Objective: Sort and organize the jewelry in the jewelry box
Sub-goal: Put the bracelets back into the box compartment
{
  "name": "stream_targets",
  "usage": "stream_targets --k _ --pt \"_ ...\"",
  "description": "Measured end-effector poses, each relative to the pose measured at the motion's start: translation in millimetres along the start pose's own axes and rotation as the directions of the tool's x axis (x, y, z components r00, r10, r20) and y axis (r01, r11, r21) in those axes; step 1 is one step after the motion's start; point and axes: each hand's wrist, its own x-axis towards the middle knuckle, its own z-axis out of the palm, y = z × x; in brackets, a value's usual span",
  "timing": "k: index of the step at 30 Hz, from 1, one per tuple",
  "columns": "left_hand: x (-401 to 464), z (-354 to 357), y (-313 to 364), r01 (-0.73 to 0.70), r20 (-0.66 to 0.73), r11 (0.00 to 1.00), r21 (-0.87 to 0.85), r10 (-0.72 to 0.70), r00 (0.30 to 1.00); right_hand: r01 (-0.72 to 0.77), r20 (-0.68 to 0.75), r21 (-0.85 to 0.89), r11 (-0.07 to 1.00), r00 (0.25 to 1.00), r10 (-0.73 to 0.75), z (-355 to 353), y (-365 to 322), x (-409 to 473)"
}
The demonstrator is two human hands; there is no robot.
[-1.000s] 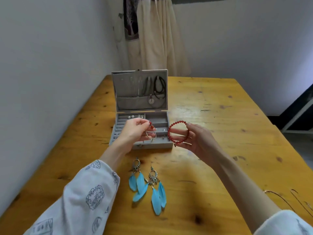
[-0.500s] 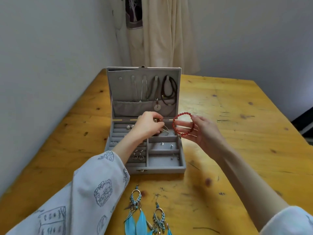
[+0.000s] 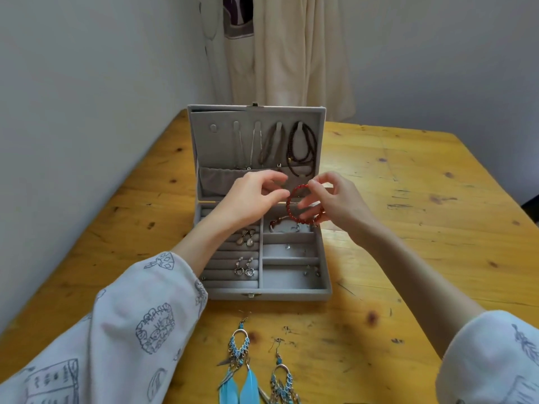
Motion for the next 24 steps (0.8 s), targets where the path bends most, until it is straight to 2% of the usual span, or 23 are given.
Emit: stream_targets --k 4,9,13,18,20,23,24 --pt "3.7 8.2 2.7 0.040 -0.033 0.994 -0.104 -0.044 0.998 0.030 0.021 -0.040 0.999 0.999 -0.029 6.5 0.7 5.1" --pt "2.2 12.2 -1.0 0.102 -0.103 0.987 -0.123 -0.115 0.988 0.084 0.042 -0.139 0.987 0.996 -0.079 3.5 7.7 8.3" --pt "-4.7 15.6 -12.5 -0.003 -0.114 0.988 0.151 0.021 0.993 0.238 0.032 -0.430 0.871 0.968 -0.248 1.8 16.5 6.2" --pt "-10.4 16.8 -21.7 -0.110 -0.065 0.885 0.452 0.155 0.986 0.391 0.151 -0.649 0.653 0.907 -0.393 5.3 30.5 0.6" --pt "-11.5 16.7 -19.0 -0.175 0.012 0.810 0.560 0.204 0.979 0.428 0.182 -0.719 0.547 0.876 -0.446 6.9 35.0 -2.4" --pt "-13.1 16.4 -14.4 -0.202 0.097 0.716 0.668 0.186 0.978 0.399 0.232 -0.828 0.393 0.883 -0.408 7.4 36.5 -7.9" --pt "-14.2 16.3 -13.3 -0.196 0.105 0.703 0.684 0.170 0.980 0.381 0.235 -0.846 0.373 0.895 -0.380 7.0 36.3 -9.1"
